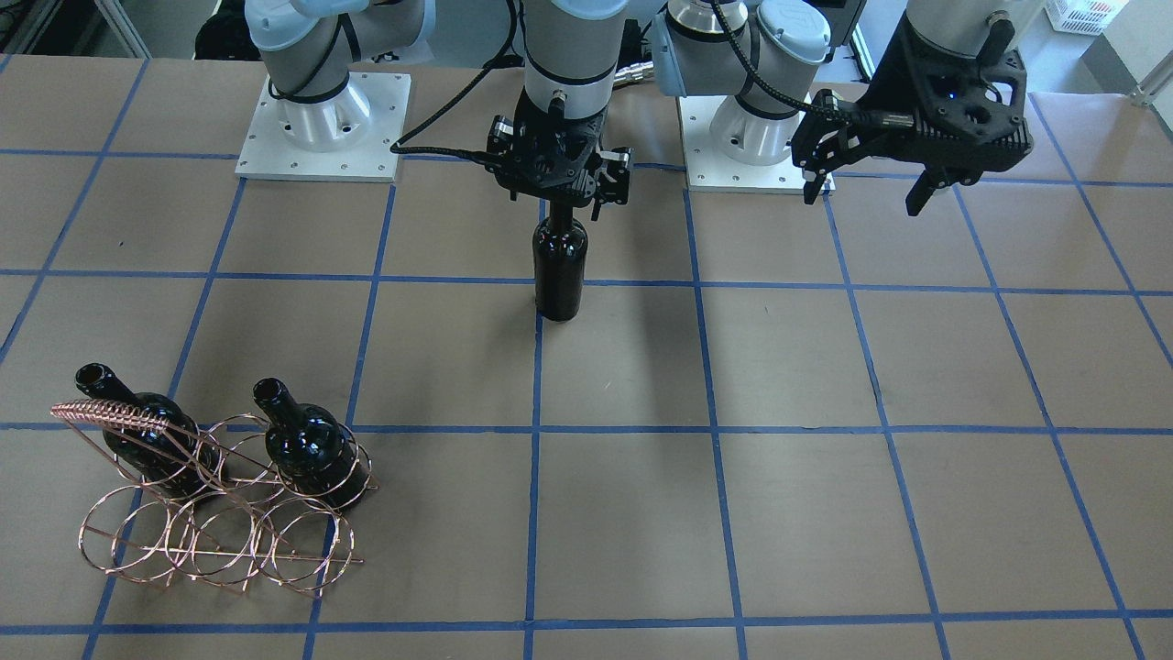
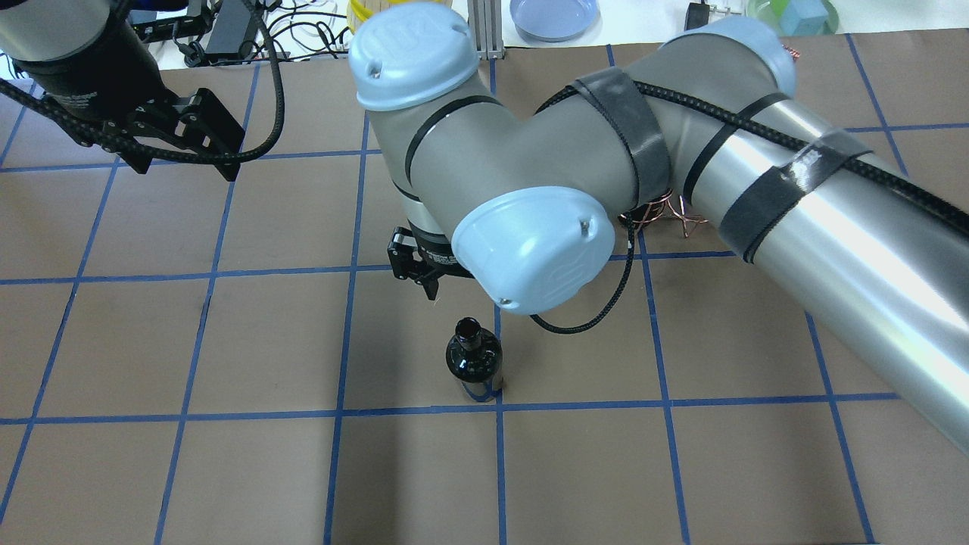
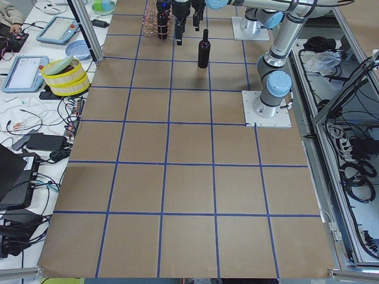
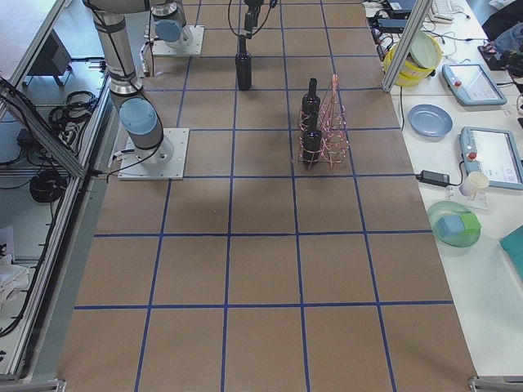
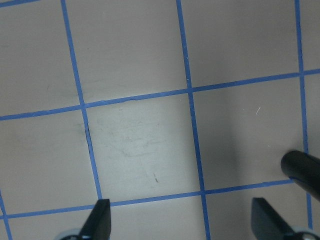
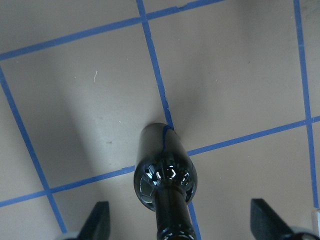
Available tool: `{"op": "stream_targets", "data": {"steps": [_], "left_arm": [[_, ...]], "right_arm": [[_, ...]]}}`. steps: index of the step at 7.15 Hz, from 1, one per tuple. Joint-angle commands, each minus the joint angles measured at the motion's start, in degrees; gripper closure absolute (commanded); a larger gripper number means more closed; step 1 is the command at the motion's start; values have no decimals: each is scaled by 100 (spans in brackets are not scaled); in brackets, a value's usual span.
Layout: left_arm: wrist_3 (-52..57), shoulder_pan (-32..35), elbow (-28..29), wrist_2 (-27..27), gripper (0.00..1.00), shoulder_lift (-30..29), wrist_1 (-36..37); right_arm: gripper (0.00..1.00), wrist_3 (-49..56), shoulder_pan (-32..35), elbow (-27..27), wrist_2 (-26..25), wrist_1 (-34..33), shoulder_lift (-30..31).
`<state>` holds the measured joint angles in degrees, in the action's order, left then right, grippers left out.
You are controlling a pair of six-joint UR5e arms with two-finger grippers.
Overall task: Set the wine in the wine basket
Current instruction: 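Lower the right gripper onto the bottle neck and close it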
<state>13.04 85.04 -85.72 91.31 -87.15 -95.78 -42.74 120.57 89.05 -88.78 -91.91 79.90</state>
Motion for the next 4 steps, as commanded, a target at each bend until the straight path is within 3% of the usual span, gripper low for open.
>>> {"op": "stream_targets", "data": {"steps": [1, 2, 4], "left_arm": [[155, -67, -24, -17, 0, 49, -10], [155, -67, -24, -8, 0, 84, -37], [155, -75, -33, 10, 0, 111, -54]], "right_arm": [[8, 345, 10, 305, 271, -317, -18], [3, 354, 10, 315, 325, -310, -18], [4, 363, 19, 419, 335, -336, 17]]}}
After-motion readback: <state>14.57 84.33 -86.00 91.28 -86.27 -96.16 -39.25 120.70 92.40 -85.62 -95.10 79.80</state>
